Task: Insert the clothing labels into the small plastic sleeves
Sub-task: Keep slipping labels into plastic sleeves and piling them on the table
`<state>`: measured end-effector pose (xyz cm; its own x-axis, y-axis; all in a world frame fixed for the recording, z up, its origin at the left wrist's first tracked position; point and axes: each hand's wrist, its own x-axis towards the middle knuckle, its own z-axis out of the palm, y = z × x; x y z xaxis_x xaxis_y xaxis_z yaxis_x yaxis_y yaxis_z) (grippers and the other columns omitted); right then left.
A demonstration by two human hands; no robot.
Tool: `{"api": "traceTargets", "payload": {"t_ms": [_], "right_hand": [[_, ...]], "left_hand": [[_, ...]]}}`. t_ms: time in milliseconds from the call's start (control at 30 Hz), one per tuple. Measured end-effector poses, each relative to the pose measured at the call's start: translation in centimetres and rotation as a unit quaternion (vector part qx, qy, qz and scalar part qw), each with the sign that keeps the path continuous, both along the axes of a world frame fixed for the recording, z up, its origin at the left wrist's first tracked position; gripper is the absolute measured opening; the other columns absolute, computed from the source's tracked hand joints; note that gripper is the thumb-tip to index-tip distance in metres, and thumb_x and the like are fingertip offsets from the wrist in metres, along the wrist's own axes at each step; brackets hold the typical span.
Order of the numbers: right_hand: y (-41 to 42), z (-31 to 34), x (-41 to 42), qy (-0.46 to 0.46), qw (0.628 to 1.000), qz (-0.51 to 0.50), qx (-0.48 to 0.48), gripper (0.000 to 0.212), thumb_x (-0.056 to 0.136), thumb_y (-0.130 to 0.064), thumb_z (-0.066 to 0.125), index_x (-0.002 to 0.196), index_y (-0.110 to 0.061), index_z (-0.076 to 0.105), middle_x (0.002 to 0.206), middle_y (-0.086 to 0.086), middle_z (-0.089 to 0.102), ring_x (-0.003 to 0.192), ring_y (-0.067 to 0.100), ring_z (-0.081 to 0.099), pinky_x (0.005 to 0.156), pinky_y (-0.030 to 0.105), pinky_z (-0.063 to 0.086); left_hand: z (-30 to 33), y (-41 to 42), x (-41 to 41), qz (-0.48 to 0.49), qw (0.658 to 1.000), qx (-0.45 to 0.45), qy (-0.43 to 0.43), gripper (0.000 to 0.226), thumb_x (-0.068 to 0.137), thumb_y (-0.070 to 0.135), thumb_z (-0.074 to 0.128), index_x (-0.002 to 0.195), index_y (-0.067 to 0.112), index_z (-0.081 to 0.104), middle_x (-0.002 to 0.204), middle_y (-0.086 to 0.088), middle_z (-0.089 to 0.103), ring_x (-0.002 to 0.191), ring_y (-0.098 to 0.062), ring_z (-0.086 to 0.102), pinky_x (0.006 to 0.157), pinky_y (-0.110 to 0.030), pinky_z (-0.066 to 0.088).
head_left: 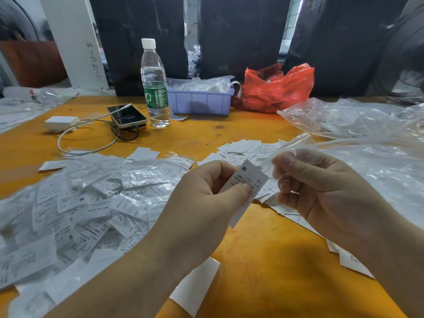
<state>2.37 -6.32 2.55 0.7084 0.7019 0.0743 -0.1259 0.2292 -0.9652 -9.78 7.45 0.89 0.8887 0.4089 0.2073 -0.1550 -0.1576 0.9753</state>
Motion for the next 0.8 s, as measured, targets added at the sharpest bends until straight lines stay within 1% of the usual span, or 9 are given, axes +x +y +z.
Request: {"api": "traceTargets", "payload": {"t_ms": [67,167,300,400,500,633,800], "right_hand": [[-0.01,0.02,-0.02,-0.004,1.0,0.004,-0.003,0.02,0.057,-0.026,0.076,0.072,-0.012,0.074,0.066,0.006,0.063,0.053,0.013,0.053,0.048,0.024,0.05],[-0.05,-0.06,-0.01,-0.005,1.0,0.006,-0.003,0.022,0.059,-0.024,0.075,0.076,-0.011,0.074,0.066,0.006,0.063,0.054,0.013,0.053,0.048,0.024,0.051],[-0.13,-0.03,0.0,-0.014,1.0,0.013,-0.006,0.016,0.063,-0.021,0.072,0.076,-0.012,0.077,0.067,0.006,0.064,0.055,0.013,0.055,0.05,0.025,0.052],[-0.14,-0.03,-0.02,-0.02,0.999,0.027,-0.005,0.013,0.065,-0.019,0.07,0.075,-0.014,0.078,0.068,0.006,0.064,0.056,0.013,0.055,0.052,0.025,0.052],[-0.12,0.01,-0.12,-0.023,0.999,0.041,0.002,0.014,0.066,-0.017,0.068,0.076,-0.013,0.078,0.068,0.006,0.064,0.056,0.013,0.055,0.051,0.024,0.052],[-0.13,0.0,-0.19,-0.029,0.998,0.05,0.001,0.014,0.067,-0.015,0.066,0.075,-0.014,0.078,0.068,0.006,0.065,0.056,0.013,0.055,0.051,0.023,0.05],[-0.02,-0.05,-0.26,-0.03,0.998,0.061,0.005,0.015,0.067,-0.015,0.066,0.077,-0.013,0.077,0.068,0.007,0.064,0.056,0.013,0.054,0.05,0.022,0.049]], "left_hand": [[-0.04,-0.01,0.06,-0.001,1.0,-0.012,0.004,0.014,0.071,0.035,0.066,0.084,0.031,0.071,0.081,0.005,0.072,0.073,-0.006,0.065,0.066,-0.023,0.049],[-0.11,0.01,0.14,-0.003,1.0,-0.015,0.01,0.014,0.071,0.034,0.066,0.083,0.029,0.07,0.078,0.006,0.071,0.071,-0.006,0.064,0.065,-0.023,0.048],[-0.16,-0.11,0.05,-0.02,0.999,0.001,0.028,0.013,0.072,0.034,0.065,0.083,0.031,0.07,0.074,0.01,0.071,0.066,-0.001,0.064,0.059,-0.013,0.047],[-0.21,-0.18,-0.05,-0.038,0.998,0.022,0.052,0.004,0.078,0.035,0.066,0.077,0.035,0.07,0.072,0.012,0.07,0.061,0.002,0.061,0.054,-0.01,0.043],[-0.12,-0.19,-0.01,-0.059,0.996,0.02,0.067,0.011,0.074,0.037,0.061,0.075,0.031,0.07,0.067,0.013,0.065,0.058,-0.001,0.056,0.054,-0.014,0.041],[-0.07,-0.19,0.01,-0.071,0.994,0.025,0.083,0.018,0.074,0.036,0.056,0.077,0.025,0.07,0.06,0.015,0.061,0.051,0.002,0.052,0.048,-0.011,0.038],[-0.03,-0.23,0.07,-0.07,0.994,0.025,0.084,0.017,0.074,0.035,0.055,0.075,0.025,0.069,0.059,0.016,0.06,0.05,0.002,0.051,0.048,-0.012,0.037]]}}
